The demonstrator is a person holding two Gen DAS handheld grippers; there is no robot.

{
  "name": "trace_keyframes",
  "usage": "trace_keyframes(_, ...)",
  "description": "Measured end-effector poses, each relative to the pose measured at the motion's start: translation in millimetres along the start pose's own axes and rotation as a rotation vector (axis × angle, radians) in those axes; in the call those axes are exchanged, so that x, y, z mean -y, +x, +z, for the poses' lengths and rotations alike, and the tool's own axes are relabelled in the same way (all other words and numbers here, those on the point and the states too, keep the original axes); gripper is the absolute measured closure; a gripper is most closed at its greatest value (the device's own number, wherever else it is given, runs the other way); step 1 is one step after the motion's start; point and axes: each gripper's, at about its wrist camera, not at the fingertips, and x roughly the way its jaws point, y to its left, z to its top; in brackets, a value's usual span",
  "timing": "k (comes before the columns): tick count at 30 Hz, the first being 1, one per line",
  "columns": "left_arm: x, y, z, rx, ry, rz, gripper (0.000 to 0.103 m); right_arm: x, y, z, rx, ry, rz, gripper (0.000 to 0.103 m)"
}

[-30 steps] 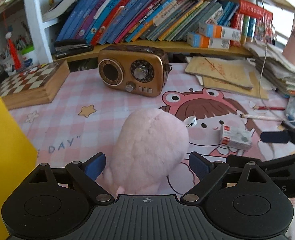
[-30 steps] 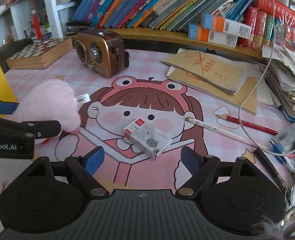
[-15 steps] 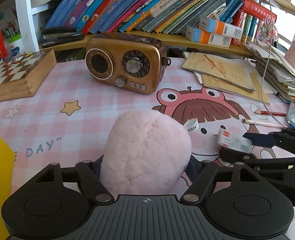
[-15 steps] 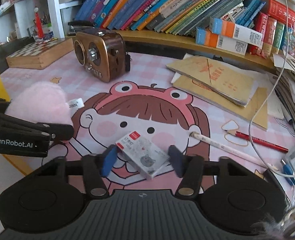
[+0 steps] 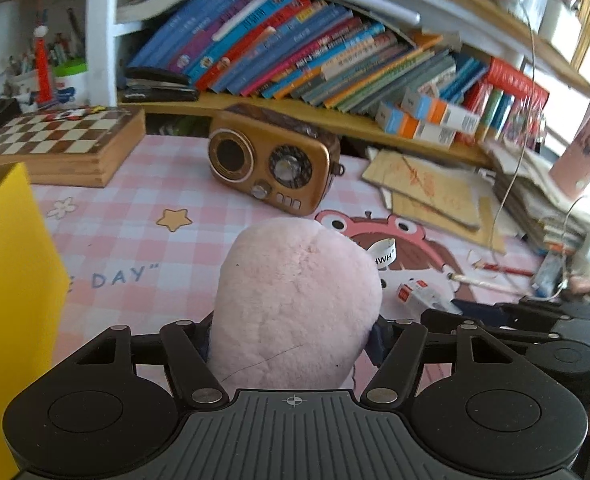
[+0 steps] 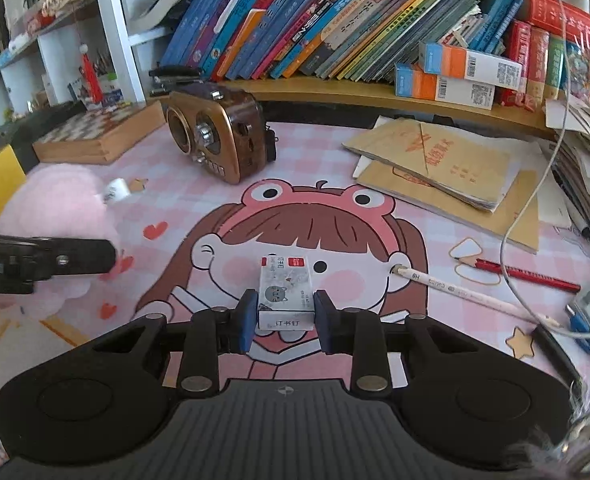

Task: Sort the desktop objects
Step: 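Carry the plush pig and medicine box with both grippers toward the yellow box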

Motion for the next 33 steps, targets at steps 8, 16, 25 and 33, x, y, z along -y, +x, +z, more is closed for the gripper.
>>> trace_keyframes(8, -13, -46, -12, 0.046, -0.083, 0.003, 0.037, -8, -37, -10, 0.013, 0.008, 0.014, 0.076)
trace_keyframes(16, -13, -83, -32, 0.049, -0.121, -0.029, 0.037, -28, -78, -24, 0.012, 0.014, 0.054, 0.076)
trace_keyframes(25, -20, -128, -59, 0.059, -0.127, -0.053, 0.037, -59, -118, -40, 0.021, -0.003, 0.086, 0.076)
trace_keyframes(33, -34, -161, -87, 0.041, -0.123, -0.078, 0.037, -91, -145, -59, 0.006, -0.017, 0.086, 0.076)
